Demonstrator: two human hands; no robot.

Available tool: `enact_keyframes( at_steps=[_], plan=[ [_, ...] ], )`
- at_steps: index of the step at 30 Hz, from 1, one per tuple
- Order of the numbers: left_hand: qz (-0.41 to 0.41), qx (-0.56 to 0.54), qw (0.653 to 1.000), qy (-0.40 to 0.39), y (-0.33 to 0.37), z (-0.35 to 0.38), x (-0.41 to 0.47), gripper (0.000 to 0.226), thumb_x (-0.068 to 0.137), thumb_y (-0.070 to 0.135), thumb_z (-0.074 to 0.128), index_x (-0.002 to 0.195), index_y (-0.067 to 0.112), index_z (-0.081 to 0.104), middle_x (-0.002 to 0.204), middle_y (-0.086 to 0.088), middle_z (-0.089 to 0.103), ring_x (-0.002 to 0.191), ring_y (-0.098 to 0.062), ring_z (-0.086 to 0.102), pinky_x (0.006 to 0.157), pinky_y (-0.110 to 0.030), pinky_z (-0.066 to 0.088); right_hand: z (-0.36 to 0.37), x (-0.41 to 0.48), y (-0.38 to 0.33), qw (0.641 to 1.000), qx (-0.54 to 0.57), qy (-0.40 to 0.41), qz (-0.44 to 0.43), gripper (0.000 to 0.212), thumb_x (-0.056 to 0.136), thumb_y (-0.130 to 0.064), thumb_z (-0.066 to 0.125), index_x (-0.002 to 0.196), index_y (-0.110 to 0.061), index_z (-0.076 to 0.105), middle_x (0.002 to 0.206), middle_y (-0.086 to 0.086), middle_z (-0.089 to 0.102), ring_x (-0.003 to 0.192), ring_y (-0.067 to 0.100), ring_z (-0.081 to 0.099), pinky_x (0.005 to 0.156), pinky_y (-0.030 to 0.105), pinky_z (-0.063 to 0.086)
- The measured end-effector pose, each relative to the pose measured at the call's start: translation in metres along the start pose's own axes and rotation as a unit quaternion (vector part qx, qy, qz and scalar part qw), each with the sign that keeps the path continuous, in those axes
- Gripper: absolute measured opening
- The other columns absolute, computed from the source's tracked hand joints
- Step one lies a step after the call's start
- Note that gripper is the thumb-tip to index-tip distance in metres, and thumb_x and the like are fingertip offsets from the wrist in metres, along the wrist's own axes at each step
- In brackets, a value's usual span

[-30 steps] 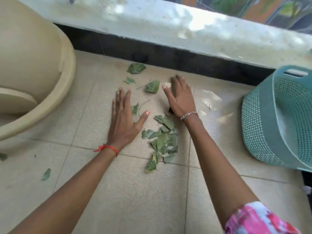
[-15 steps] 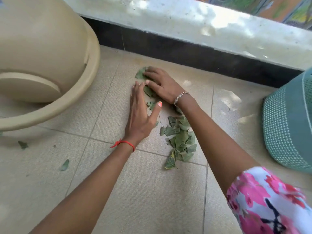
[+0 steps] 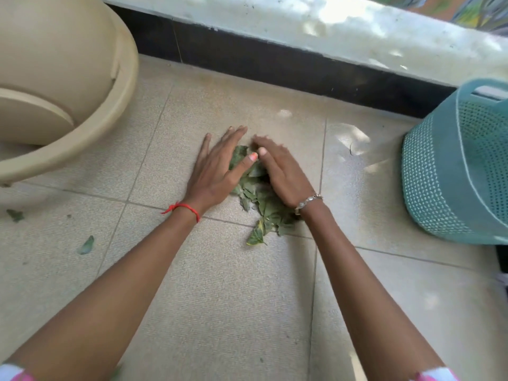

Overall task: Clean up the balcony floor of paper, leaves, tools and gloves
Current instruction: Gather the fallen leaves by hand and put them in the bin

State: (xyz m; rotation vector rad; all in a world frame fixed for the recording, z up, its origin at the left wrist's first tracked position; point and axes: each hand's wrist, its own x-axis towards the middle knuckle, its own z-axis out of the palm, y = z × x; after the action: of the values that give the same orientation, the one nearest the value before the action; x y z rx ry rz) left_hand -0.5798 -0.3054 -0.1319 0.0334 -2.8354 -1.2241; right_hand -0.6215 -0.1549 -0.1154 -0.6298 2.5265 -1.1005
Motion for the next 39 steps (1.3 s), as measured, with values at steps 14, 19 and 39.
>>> enact_keyframes(
  at_steps=[14, 19, 39],
  plan=[
    [0.014, -0.082, 0.992, -0.092, 0.023, 0.004, -0.03, 0.074, 0.08, 0.068, 0.022, 0.14, 0.03, 0.04, 0.145, 0.014, 0.041, 0.133, 0.004, 0.03, 0.112, -0.017, 0.002, 0.048, -0.103, -0.012, 0.97, -0.21, 0.096, 0.08, 0.126, 0.055, -0.089, 0.034, 0.144, -0.019, -0.021, 0.156, 0.002, -0.014, 0.143, 0.012, -0.015, 0.115, 0.036, -0.011],
    [0.009, -0.098, 0.991, -0.093, 0.027, 0.005, -0.039, 0.063, 0.086, 0.061, 0.027, 0.137, 0.028, 0.044, 0.143, 0.01, 0.044, 0.133, -0.003, 0.034, 0.114, -0.024, 0.014, 0.044, -0.078, -0.009, 0.973, -0.193, 0.111, 0.058, 0.133, 0.051, -0.088, 0.038, 0.147, -0.008, -0.007, 0.156, 0.011, 0.001, 0.145, 0.019, -0.004, 0.118, 0.037, 0.002],
    [-0.224, -0.624, 0.742, 0.1, 0.032, -0.011, -0.097, 0.016, 0.093, 0.027, 0.05, 0.086, 0.016, 0.061, 0.081, 0.002, 0.061, 0.074, -0.008, 0.062, 0.07, -0.021, 0.049, 0.108, -0.09, -0.085, 0.947, 0.26, 0.186, -0.023, 0.057, 0.063, 0.005, 0.038, 0.12, 0.0, 0.045, 0.117, 0.009, 0.048, 0.112, 0.009, 0.046, 0.098, 0.014, 0.037]
  ],
)
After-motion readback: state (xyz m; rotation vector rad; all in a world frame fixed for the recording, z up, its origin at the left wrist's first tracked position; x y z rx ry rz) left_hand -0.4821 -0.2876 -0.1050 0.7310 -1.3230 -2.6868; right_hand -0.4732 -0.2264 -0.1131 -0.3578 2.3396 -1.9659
